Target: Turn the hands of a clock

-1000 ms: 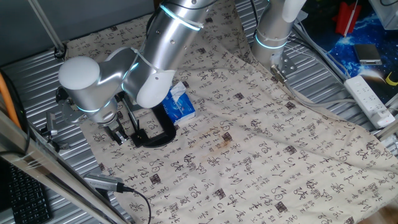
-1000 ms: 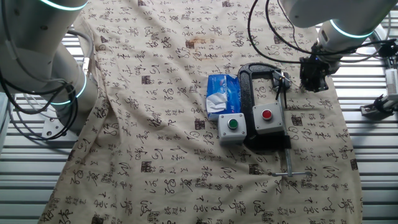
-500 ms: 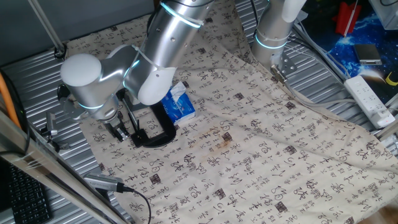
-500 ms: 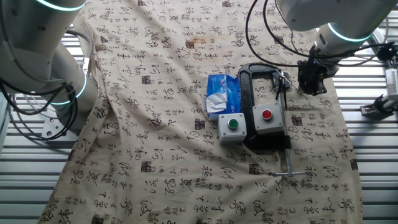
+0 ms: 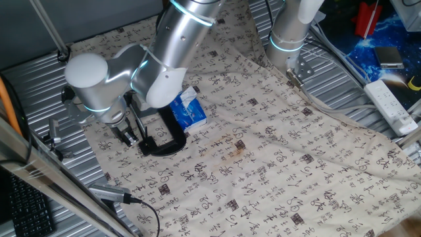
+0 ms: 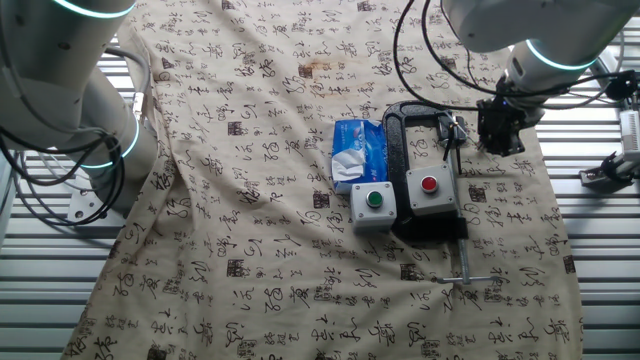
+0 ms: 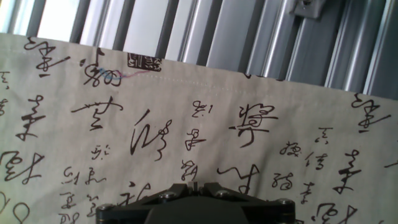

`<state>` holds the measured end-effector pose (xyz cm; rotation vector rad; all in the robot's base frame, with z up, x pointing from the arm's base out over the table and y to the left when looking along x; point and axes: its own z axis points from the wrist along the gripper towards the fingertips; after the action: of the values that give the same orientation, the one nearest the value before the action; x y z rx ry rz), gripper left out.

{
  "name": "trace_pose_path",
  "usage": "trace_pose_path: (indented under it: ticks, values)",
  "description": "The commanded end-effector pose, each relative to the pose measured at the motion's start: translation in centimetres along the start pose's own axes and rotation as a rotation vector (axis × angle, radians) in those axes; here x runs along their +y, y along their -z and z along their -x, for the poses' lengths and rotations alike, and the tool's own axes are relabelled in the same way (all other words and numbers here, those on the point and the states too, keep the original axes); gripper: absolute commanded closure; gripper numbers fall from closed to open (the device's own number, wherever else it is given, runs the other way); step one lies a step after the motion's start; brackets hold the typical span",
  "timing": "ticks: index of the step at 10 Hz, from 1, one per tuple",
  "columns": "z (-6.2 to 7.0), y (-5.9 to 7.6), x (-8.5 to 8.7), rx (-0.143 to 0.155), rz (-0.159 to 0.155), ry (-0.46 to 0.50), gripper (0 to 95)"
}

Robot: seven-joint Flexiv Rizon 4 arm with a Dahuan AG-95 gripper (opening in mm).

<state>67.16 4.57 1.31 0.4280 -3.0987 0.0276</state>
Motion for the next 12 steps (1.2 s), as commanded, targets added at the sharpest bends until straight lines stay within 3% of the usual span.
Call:
trace_pose_path:
  ticks: [1, 12]
  values:
    - [-0.2, 0.1, 0.0, 0.000, -0.001, 0.001, 95.0]
    - [-2.0, 0.2, -0.3, 0.003, -0.014, -0.003, 95.0]
